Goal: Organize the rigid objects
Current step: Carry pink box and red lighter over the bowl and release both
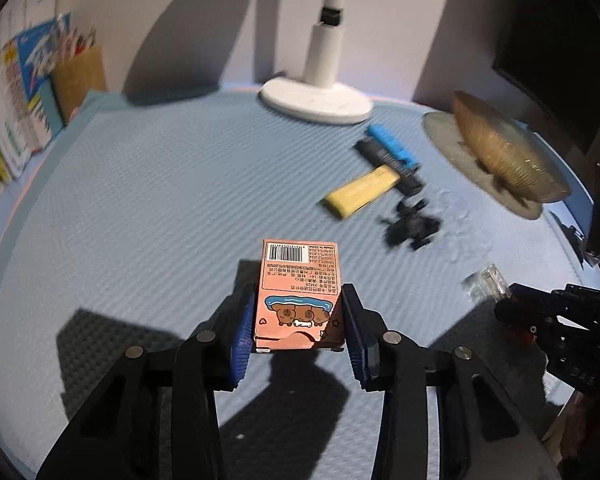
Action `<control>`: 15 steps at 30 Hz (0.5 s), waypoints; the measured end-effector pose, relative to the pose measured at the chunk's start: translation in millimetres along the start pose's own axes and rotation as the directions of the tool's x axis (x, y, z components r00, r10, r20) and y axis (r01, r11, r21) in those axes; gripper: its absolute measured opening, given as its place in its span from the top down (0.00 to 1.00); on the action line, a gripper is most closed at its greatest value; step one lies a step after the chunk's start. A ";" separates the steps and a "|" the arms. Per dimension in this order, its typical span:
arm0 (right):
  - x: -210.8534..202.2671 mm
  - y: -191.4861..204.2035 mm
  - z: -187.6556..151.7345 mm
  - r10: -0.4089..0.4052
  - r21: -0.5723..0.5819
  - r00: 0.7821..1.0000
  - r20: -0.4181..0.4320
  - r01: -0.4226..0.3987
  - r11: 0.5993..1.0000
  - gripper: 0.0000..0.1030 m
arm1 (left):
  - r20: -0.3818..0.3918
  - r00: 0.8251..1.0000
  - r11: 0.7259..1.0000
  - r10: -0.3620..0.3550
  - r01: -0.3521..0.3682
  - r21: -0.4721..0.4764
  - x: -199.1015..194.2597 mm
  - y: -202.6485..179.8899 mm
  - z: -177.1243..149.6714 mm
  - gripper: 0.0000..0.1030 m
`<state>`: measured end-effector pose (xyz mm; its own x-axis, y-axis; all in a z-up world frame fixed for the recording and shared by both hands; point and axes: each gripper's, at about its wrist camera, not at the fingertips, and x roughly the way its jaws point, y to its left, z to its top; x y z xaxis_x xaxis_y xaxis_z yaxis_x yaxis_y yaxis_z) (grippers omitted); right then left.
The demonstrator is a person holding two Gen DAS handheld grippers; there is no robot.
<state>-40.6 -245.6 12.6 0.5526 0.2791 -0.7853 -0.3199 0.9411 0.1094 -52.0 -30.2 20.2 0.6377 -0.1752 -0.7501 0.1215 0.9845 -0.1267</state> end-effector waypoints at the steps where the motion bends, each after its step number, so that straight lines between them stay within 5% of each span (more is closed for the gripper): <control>1: -12.1 -5.7 4.5 0.014 0.017 0.999 0.029 -0.014 1.000 0.78 | 0.012 1.000 1.000 -0.009 0.009 0.013 -3.2 -5.2 5.0 0.64; 5: -61.7 -42.1 22.6 -0.043 0.084 0.988 0.150 0.030 0.996 0.78 | 0.068 0.994 0.995 -0.082 0.077 0.069 -17.0 -33.3 38.9 0.64; 8: -103.7 -87.7 37.8 -0.175 0.175 0.957 0.233 0.136 0.975 0.78 | 0.089 0.986 0.985 -0.140 0.129 0.117 -18.5 -64.7 71.8 0.64; 11: -131.9 -131.5 54.6 -0.334 0.263 0.908 0.252 0.268 0.927 0.78 | 0.103 0.977 0.973 -0.188 0.171 0.158 -14.6 -102.8 109.5 0.64; 15: -152.8 -186.8 74.9 -0.394 0.394 0.886 0.244 0.281 0.875 0.78 | 0.105 0.956 0.950 -0.274 0.252 0.184 3.4 -150.4 155.4 0.63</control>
<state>-7.6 -449.8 157.8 0.8032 -0.0774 -0.5906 0.1785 0.9772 0.1147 50.1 -180.4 137.5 0.6564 -0.4386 -0.6139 0.4161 0.8892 -0.1904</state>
